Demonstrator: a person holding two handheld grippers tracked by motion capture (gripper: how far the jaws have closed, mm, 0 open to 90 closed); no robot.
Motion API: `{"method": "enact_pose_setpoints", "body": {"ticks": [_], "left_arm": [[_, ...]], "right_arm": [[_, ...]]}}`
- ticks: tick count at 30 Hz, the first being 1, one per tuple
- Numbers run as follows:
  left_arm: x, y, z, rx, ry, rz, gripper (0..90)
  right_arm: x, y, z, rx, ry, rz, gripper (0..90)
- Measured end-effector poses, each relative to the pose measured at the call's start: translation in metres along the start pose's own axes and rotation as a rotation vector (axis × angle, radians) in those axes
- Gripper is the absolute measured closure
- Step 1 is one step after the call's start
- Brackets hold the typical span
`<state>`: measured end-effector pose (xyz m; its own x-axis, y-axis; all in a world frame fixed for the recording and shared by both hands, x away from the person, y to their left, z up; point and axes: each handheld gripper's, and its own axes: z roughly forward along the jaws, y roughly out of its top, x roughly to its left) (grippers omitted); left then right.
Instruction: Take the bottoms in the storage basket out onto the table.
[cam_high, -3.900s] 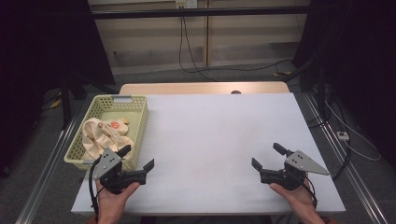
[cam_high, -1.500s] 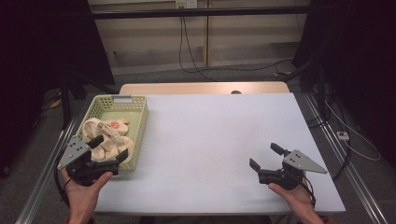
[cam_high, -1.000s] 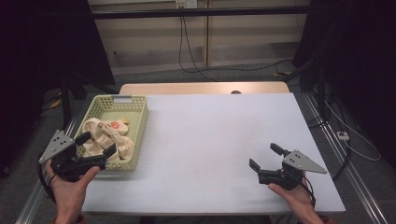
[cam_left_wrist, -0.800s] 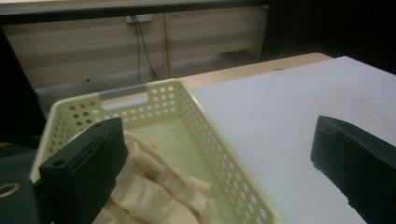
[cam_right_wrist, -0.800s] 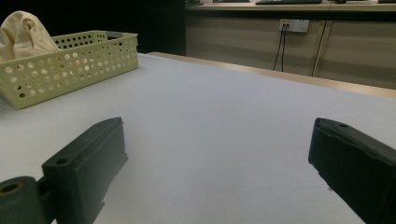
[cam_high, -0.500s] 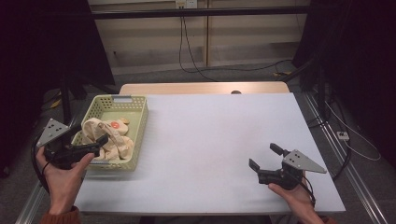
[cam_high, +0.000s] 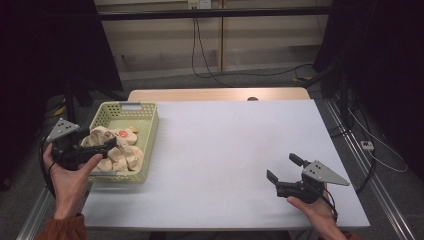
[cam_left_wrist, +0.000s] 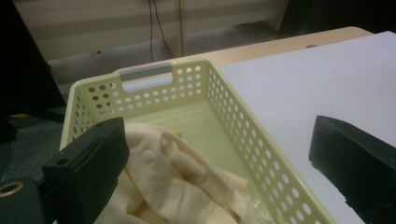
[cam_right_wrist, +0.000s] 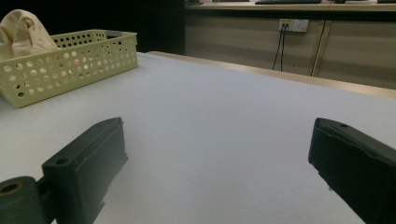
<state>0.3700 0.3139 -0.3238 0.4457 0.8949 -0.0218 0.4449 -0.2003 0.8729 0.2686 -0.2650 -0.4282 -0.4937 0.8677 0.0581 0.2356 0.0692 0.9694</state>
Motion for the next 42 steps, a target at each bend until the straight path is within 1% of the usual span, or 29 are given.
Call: {"method": "enact_pose_setpoints", "body": {"ticks": [2, 4, 5, 7, 10, 12, 15, 17, 18, 20, 21, 24, 26, 28, 29, 30, 31, 33, 34, 35, 37, 38, 40, 42], "left_arm": [[0.003, 0.002, 0.002, 0.01, 0.013, -0.001, 4.4], [0.007, 0.003, 0.004, 0.023, 0.01, -0.002, 4.6], [0.008, 0.003, 0.007, 0.024, 0.016, -0.005, 4.6], [0.012, 0.004, 0.011, 0.041, 0.036, 0.002, 4.6], [0.017, 0.005, 0.021, 0.064, 0.051, -0.025, 5.1], [0.018, 0.006, 0.026, 0.064, 0.036, -0.043, 5.4], [0.023, 0.009, 0.032, 0.056, 0.05, -0.064, 6.1], [0.027, 0.012, 0.036, 0.078, 0.074, -0.08, 6.0], [0.028, 0.014, 0.037, 0.078, 0.074, -0.083, 4.6], [0.03, 0.016, 0.038, 0.073, 0.051, -0.097, 5.0], [0.03, 0.017, 0.04, 0.068, 0.053, -0.098, 5.7], [0.031, 0.017, 0.046, 0.106, 0.093, -0.08, 5.9], [0.034, 0.016, 0.051, 0.126, 0.08, -0.095, 6.0], [0.035, 0.014, 0.056, 0.156, 0.106, -0.105, 6.0], [0.034, 0.012, 0.057, 0.162, 0.105, -0.103, 4.4], [0.034, 0.01, 0.059, 0.162, 0.103, -0.098, 5.2], [0.034, 0.008, 0.06, 0.158, 0.096, -0.106, 7.5], [0.036, 0.004, 0.064, 0.183, 0.088, -0.115, 7.4], [0.037, 0.003, 0.065, 0.195, 0.076, -0.123, 7.2], [0.038, 0.002, 0.066, 0.189, 0.074, -0.138, 7.6], [0.039, 0.0, 0.069, 0.197, 0.077, -0.136, 8.6], [0.04, -0.001, 0.071, 0.205, 0.074, -0.146, 9.7], [0.041, -0.002, 0.076, 0.234, 0.077, -0.149, 9.7], [0.042, -0.003, 0.079, 0.249, 0.079, -0.149, 9.9]], "right_arm": [[0.0, 0.0, 0.0, 0.004, 0.004, -0.003, 3.9], [0.0, 0.0, 0.001, 0.004, 0.003, 0.001, 3.9], [0.0, 0.0, 0.001, 0.005, 0.003, 0.0, 3.8], [0.001, 0.0, 0.002, 0.008, 0.007, 0.001, 3.8], [0.001, -0.001, 0.002, 0.013, 0.01, 0.0, 3.8], [0.001, -0.001, 0.002, 0.014, 0.01, 0.002, 3.7], [0.001, -0.001, 0.003, 0.019, 0.013, 0.001, 3.8], [0.001, -0.001, 0.003, 0.022, 0.018, -0.001, 3.8], [0.001, -0.001, 0.003, 0.024, 0.018, -0.003, 3.8], [0.001, -0.001, 0.003, 0.024, 0.018, -0.003, 3.8], [0.001, -0.001, 0.003, 0.025, 0.018, -0.003, 3.8], [0.002, -0.001, 0.003, 0.027, 0.021, -0.004, 3.7], [0.002, -0.001, 0.003, 0.027, 0.024, -0.003, 3.8], [0.002, -0.001, 0.004, 0.026, 0.024, -0.004, 3.8], [0.002, -0.001, 0.004, 0.026, 0.025, 0.0, 3.7], [0.002, -0.001, 0.004, 0.027, 0.025, 0.006, 3.7], [0.002, -0.002, 0.004, 0.031, 0.024, 0.0, 3.7], [0.002, -0.002, 0.004, 0.032, 0.023, 0.004, 3.7], [0.002, -0.002, 0.004, 0.03, 0.022, 0.007, 3.7], [0.002, -0.002, 0.004, 0.031, 0.023, 0.005, 3.7], [0.003, -0.001, 0.004, 0.031, 0.023, 0.003, 3.7], [0.003, -0.002, 0.005, 0.038, 0.022, 0.0, 3.7], [0.003, -0.002, 0.005, 0.041, 0.021, 0.001, 3.7], [0.003, -0.002, 0.005, 0.041, 0.025, -0.003, 3.8]]}}
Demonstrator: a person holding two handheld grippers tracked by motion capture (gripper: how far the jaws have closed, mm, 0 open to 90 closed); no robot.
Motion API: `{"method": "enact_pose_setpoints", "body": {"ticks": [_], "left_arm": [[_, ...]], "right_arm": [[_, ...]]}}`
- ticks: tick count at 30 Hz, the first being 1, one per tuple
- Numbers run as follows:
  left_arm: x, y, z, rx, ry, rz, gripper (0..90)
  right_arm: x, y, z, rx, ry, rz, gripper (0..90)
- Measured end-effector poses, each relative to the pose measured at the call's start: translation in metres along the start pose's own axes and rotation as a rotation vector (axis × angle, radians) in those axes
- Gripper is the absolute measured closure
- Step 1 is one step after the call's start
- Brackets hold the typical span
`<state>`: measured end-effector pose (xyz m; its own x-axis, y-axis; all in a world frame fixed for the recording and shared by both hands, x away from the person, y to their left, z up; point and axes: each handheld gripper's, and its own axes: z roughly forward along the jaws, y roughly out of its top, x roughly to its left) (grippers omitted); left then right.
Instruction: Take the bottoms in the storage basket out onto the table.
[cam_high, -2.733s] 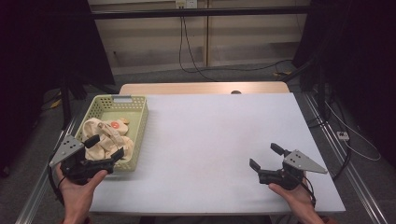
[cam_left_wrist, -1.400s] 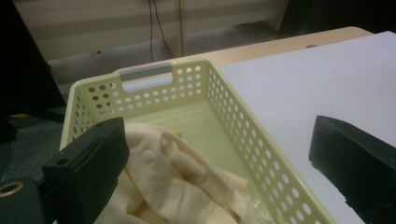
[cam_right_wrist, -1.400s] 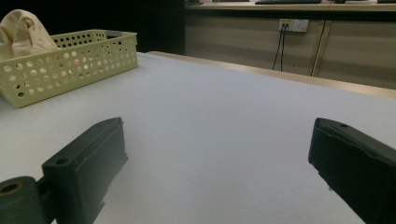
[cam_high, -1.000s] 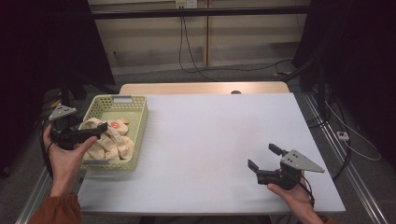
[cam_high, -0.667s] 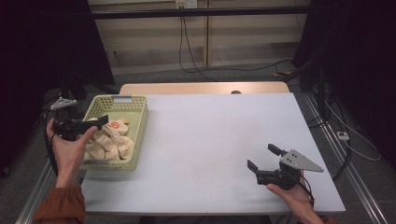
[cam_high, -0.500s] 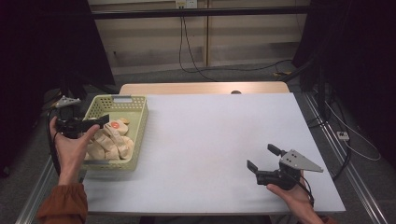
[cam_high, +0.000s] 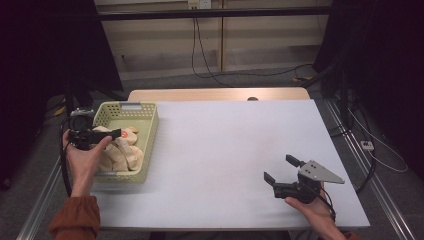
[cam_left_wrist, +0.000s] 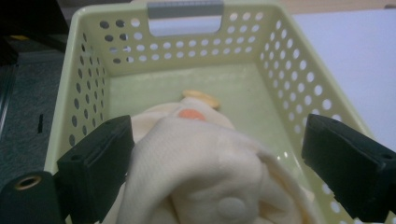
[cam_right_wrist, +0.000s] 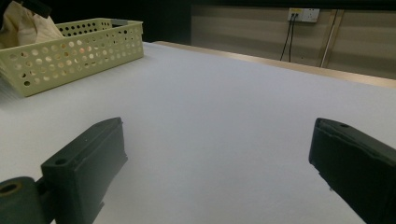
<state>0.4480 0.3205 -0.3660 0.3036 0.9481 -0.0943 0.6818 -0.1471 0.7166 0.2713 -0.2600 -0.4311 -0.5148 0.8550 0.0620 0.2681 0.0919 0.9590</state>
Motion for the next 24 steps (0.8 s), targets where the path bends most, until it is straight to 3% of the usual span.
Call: {"method": "enact_pose_setpoints", "body": {"ticks": [7, 15, 18, 24], "left_arm": [[0.0, -0.004, 0.015, 0.086, -0.049, -0.015, 8.4], [-0.004, -0.009, 0.024, 0.165, -0.017, 0.026, 6.1], [-0.003, -0.009, 0.025, 0.188, -0.024, 0.011, 5.2], [-0.004, -0.009, 0.031, 0.261, 0.009, 0.014, 5.0]], "right_arm": [[-0.001, 0.0, -0.002, -0.007, 0.007, -0.001, 3.8], [0.0, 0.001, -0.001, -0.01, 0.009, -0.001, 3.8], [0.0, 0.001, -0.002, -0.012, 0.01, 0.001, 3.8], [0.0, 0.001, -0.002, -0.01, 0.01, -0.002, 3.8]]}}
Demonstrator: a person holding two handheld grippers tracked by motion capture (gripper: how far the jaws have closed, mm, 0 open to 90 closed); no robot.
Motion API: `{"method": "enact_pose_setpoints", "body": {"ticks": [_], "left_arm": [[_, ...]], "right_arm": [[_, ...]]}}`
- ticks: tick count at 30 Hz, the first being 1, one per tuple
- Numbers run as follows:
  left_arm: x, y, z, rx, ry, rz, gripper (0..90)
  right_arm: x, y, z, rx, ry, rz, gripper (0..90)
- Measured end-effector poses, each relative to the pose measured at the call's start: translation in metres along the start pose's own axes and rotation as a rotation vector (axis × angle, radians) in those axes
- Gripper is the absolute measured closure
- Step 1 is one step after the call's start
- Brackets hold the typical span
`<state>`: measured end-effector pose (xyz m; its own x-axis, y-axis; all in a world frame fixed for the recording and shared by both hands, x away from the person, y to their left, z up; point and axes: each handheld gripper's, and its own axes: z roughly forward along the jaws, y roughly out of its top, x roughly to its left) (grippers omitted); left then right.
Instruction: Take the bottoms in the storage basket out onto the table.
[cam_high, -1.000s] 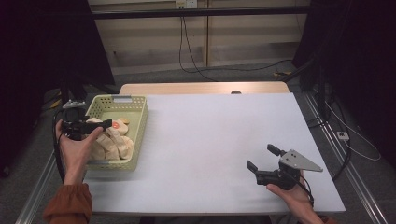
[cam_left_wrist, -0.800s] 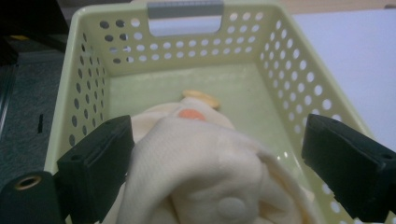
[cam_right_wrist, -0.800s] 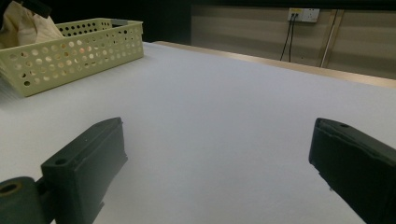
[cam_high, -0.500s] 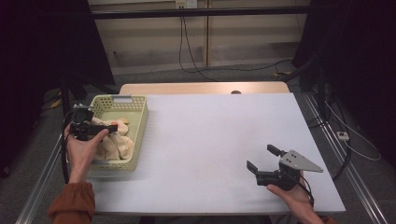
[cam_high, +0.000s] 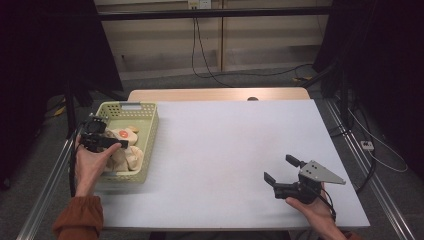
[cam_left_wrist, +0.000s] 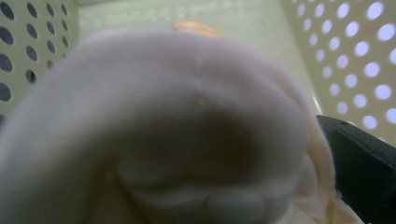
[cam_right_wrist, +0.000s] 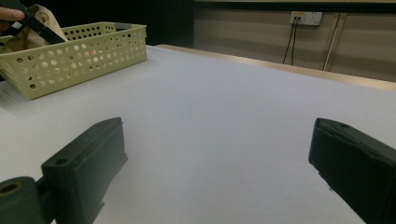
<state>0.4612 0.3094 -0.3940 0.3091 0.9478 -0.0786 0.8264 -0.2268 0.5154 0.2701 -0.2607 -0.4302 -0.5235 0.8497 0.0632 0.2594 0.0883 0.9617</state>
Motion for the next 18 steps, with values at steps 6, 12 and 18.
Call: {"method": "enact_pose_setpoints", "body": {"ticks": [6, 12, 18], "left_arm": [[-0.0041, 0.0015, 0.0069, 0.069, 0.049, 0.027, 12.2], [-0.0036, -0.0014, 0.0074, 0.094, 0.025, 0.041, 31.5], [-0.0055, -0.0029, 0.0027, 0.07, 0.008, 0.066, 56.6]], "right_arm": [[-0.0001, -0.0002, 0.0009, 0.004, -0.002, 0.009, 3.8], [0.0, -0.0005, 0.0008, 0.008, -0.006, 0.01, 3.8], [0.0, -0.0004, 0.0009, 0.007, -0.009, 0.009, 3.8]]}}
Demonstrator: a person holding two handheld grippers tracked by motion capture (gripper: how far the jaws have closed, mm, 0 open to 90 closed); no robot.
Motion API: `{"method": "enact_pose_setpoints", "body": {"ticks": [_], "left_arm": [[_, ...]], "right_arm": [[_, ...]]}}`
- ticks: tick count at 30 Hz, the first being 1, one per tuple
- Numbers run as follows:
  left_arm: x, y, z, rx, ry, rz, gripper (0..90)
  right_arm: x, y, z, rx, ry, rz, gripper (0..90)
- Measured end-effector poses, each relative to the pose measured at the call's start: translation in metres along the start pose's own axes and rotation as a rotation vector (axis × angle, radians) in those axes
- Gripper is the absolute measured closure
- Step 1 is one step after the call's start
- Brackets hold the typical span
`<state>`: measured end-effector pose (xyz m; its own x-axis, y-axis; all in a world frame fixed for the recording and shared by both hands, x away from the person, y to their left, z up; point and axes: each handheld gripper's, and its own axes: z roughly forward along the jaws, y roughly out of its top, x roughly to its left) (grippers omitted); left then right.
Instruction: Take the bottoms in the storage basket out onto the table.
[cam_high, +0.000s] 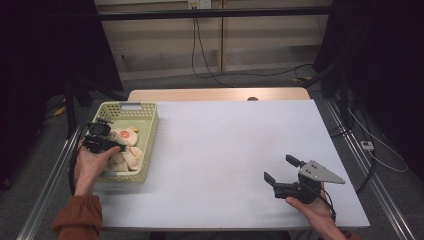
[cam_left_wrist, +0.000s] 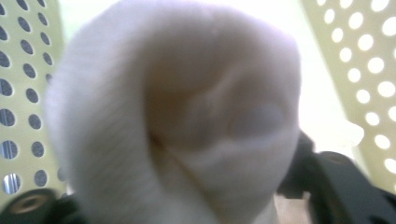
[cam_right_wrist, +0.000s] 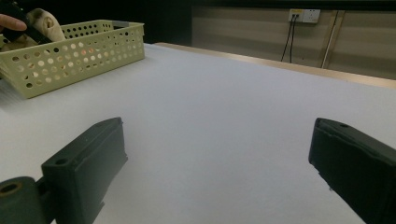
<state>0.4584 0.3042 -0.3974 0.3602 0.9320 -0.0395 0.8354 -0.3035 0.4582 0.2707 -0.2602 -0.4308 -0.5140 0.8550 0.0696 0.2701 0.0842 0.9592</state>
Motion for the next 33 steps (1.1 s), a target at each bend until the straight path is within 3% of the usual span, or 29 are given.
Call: {"method": "enact_pose_setpoints", "body": {"ticks": [5, 10, 17, 25, 33], "left_arm": [[-0.001, -0.001, -0.004, -0.018, 0.004, 0.016, 66.0], [-0.001, -0.003, -0.007, -0.046, -0.007, 0.036, 66.8], [0.0, -0.005, -0.013, -0.101, -0.025, 0.022, 67.1], [-0.002, -0.007, -0.024, -0.213, -0.044, 0.034, 67.2], [0.005, -0.012, -0.034, -0.308, -0.052, -0.022, 67.2]], "right_arm": [[0.0, 0.0, -0.001, -0.003, -0.003, 0.003, 3.8], [0.0, 0.0, 0.0, -0.001, 0.001, -0.003, 4.0], [0.0, 0.001, 0.0, -0.005, 0.002, -0.001, 3.9], [0.0, 0.0, -0.001, -0.004, 0.0, -0.003, 4.0], [0.0, 0.0, -0.003, -0.005, -0.004, -0.001, 3.9]]}}
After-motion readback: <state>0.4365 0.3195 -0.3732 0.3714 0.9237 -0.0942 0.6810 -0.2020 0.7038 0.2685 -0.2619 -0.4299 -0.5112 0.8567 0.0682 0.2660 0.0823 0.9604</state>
